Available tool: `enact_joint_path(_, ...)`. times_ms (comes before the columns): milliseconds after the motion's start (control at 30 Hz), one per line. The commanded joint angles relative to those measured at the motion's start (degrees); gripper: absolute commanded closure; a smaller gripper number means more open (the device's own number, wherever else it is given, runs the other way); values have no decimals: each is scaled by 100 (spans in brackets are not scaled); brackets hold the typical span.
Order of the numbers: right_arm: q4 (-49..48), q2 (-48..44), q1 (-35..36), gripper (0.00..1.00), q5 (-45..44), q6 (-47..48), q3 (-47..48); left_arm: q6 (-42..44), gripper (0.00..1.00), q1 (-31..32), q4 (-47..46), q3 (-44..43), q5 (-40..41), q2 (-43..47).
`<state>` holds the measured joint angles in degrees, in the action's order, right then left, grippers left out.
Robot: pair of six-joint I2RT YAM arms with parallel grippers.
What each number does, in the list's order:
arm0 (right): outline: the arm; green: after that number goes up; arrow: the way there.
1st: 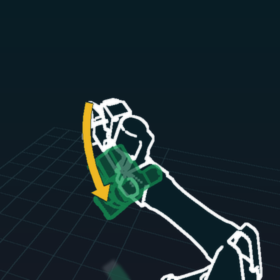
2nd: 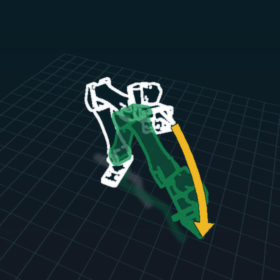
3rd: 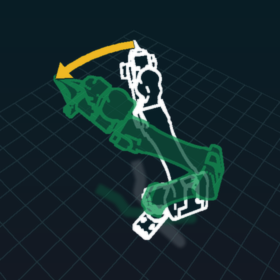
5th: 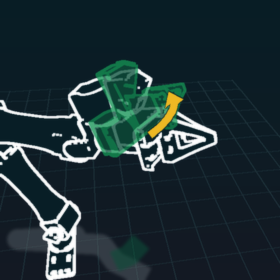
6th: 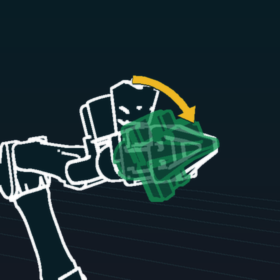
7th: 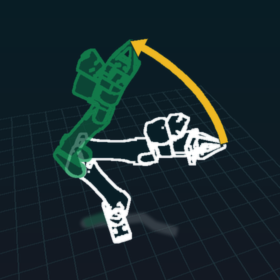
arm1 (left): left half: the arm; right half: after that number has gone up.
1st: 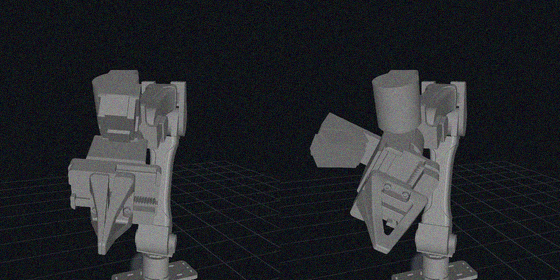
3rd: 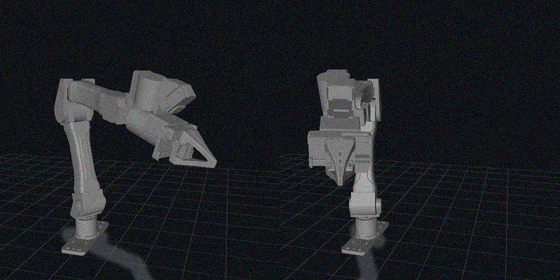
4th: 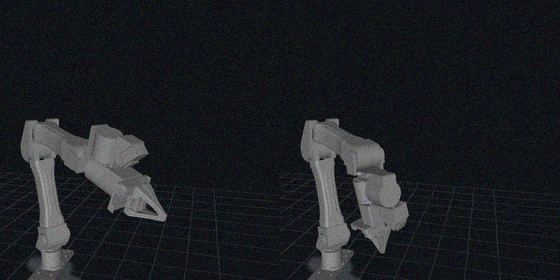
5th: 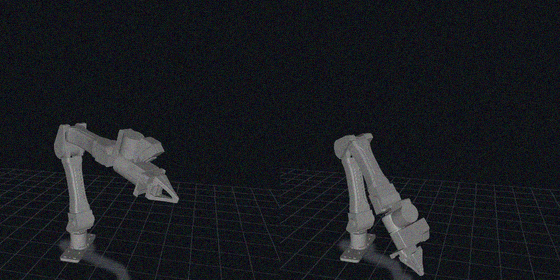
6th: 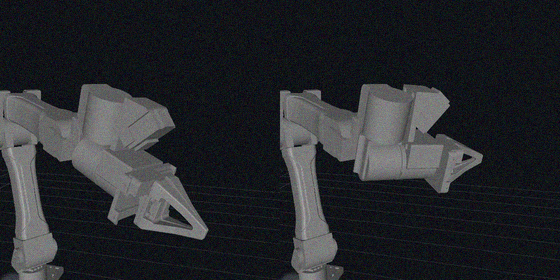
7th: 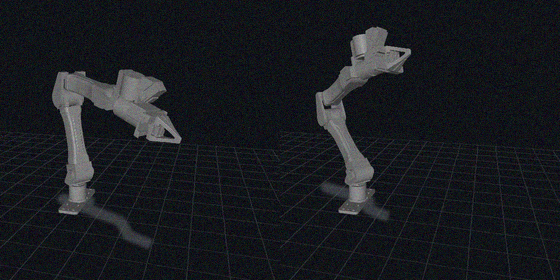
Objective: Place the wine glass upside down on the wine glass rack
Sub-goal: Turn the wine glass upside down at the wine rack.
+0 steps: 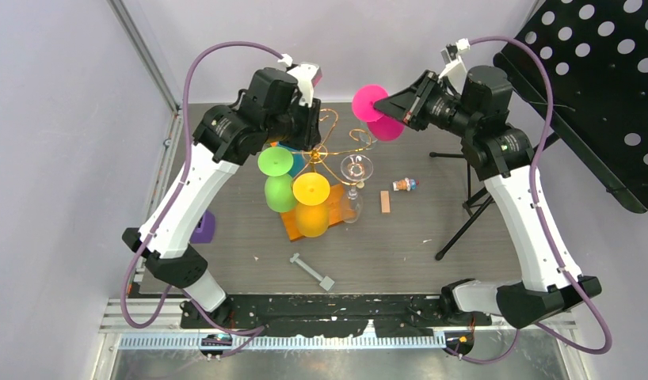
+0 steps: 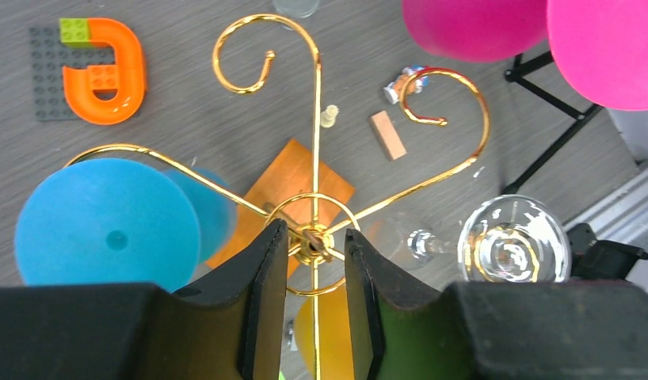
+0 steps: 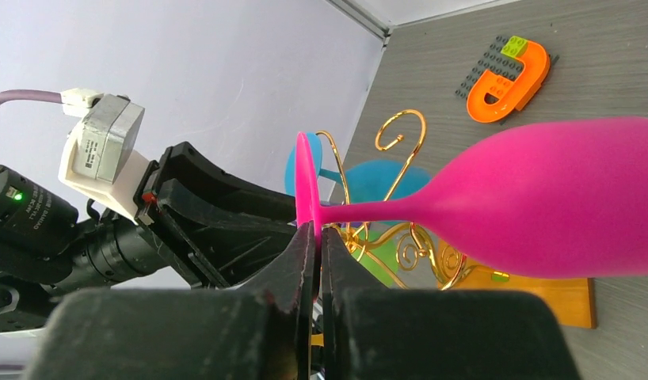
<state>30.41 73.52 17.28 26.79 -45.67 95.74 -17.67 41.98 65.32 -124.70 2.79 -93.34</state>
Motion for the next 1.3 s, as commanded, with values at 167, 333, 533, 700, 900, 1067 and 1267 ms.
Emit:
enact_joint_path(167,-575,15,-40,94,394,-118,-181,244,63,14,250,-235,739,-22)
enact_joint_path(333,-591,3,-42,95,420,-101,-232,231,58,94,303,-176,757,-92)
enact_joint_path(533,-610,-1,-47,95,476,-68,-290,162,57,213,240,-54,706,-103)
enact_joint_path(700,-608,-4,-53,95,493,-52,-318,122,58,263,210,37,689,-114)
enact_joint_path(900,-611,18,-49,95,553,-39,-341,42,66,293,235,183,814,-139)
enact_joint_path(1067,-633,126,-49,95,754,-54,-342,29,68,295,226,277,796,-149)
enact_joint_path(1267,-701,301,-50,95,1046,-101,-386,-4,70,294,159,366,743,-149)
